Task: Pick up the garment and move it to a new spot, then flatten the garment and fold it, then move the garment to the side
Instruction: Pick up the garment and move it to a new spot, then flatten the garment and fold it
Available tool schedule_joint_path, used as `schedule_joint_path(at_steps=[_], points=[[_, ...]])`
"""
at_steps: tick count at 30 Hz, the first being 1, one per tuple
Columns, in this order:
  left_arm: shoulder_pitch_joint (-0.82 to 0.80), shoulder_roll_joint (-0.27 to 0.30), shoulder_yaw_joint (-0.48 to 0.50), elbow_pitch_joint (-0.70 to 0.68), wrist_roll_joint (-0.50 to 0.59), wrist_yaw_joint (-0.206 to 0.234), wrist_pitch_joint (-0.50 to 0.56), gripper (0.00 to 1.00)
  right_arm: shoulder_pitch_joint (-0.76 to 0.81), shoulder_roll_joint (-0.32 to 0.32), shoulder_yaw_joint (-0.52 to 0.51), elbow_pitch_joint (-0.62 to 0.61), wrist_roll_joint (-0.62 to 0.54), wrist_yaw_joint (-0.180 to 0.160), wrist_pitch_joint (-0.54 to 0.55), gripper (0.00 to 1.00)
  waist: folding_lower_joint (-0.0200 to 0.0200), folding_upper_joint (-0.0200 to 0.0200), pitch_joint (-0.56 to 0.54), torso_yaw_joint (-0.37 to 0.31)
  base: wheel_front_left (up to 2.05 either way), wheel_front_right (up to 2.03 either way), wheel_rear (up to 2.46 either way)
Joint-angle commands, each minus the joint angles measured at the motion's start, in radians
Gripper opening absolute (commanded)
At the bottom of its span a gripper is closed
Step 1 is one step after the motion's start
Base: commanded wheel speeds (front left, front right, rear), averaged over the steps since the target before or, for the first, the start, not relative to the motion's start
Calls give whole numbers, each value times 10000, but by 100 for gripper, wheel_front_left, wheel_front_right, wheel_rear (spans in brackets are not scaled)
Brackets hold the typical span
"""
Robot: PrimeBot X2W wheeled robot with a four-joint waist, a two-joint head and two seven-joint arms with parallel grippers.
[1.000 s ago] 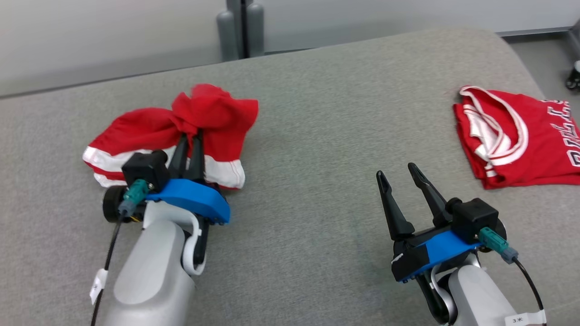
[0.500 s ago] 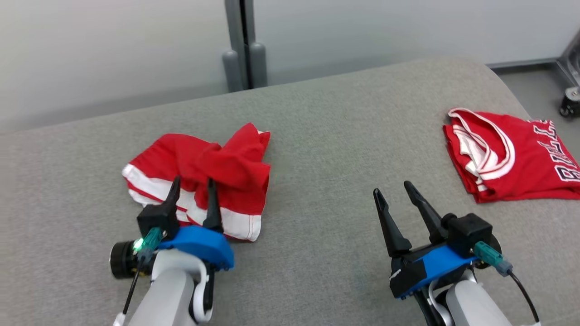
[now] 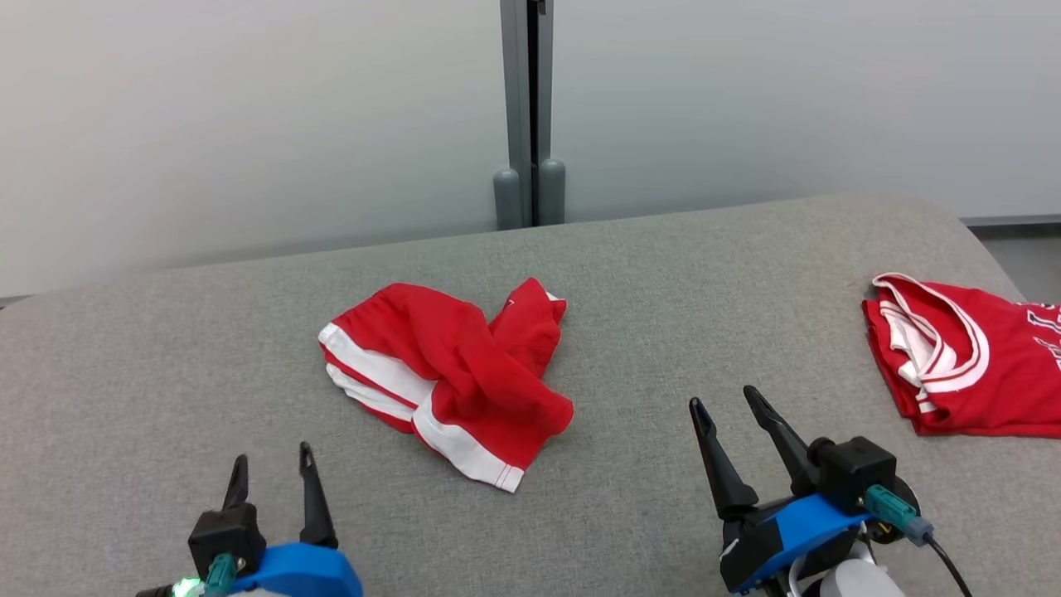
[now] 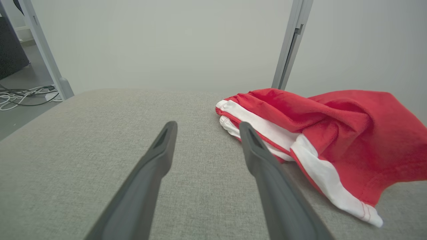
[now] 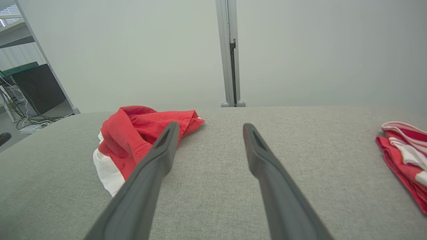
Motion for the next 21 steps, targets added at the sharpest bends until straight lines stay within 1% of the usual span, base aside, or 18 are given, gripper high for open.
schedule_joint_path(at_steps=[1,8,10,13,17,21], points=[[123,-3,61,-125,132,55,-26,100,193,-27,-17,44,-45,1,-8,100,1,2,-40,22,0,0,0],[893,-23,522,-639,605,-44,-26,100,442,-25,4,109,-92,1,-8,100,1,2,-253,202,0,0,0],[908,-27,527,-669,663,-71,-26,100,454,-25,33,112,-126,1,-8,100,1,2,-205,271,0,0,0],[706,-30,262,-685,552,-76,-26,100,435,-23,221,228,-155,1,-8,100,1,2,-45,483,0,0,0],[498,-27,-255,-639,397,-145,-26,100,186,-23,803,702,-180,1,-8,100,1,2,213,1054,0,0,0],[260,-28,-857,-629,289,-146,-26,100,-261,-26,1482,1509,-205,1,-8,100,1,2,622,1907,0,0,0]])
